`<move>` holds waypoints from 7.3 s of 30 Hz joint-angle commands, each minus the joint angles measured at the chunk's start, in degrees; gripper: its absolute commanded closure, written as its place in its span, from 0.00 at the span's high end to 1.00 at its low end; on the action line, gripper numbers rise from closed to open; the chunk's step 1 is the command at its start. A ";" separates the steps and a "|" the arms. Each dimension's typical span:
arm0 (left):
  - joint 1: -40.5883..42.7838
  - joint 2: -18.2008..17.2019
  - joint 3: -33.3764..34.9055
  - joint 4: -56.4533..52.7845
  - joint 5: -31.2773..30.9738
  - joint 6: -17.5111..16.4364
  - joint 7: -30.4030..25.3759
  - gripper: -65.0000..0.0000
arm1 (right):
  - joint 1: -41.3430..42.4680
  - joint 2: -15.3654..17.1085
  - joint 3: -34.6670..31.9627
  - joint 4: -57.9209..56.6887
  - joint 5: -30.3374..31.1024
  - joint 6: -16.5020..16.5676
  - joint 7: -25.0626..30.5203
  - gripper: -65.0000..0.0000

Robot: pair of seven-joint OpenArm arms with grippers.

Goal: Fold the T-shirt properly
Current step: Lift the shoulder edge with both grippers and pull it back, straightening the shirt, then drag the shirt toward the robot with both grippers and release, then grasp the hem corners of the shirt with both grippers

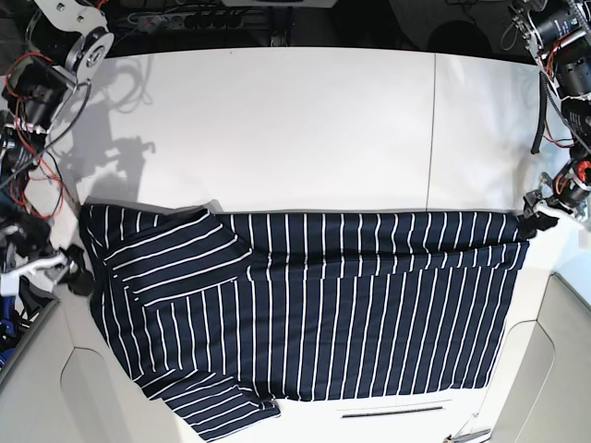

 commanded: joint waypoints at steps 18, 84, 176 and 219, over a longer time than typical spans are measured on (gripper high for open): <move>-0.26 4.98 -0.26 0.76 1.99 1.49 -6.56 0.68 | -9.51 -2.27 -0.94 -0.79 2.97 0.52 7.17 0.68; 39.69 2.29 -4.79 39.58 -4.55 -3.55 4.42 0.00 | -40.96 4.79 0.81 26.91 16.59 1.64 -4.26 0.00; -7.93 -7.87 11.15 -7.74 1.09 -1.27 -8.92 0.70 | 5.70 6.03 -8.41 -20.76 -14.19 -4.59 24.52 0.68; -20.02 -0.15 15.91 -17.77 0.63 -2.84 -2.16 0.07 | 5.92 1.46 -11.74 -20.74 -9.88 1.62 19.39 0.00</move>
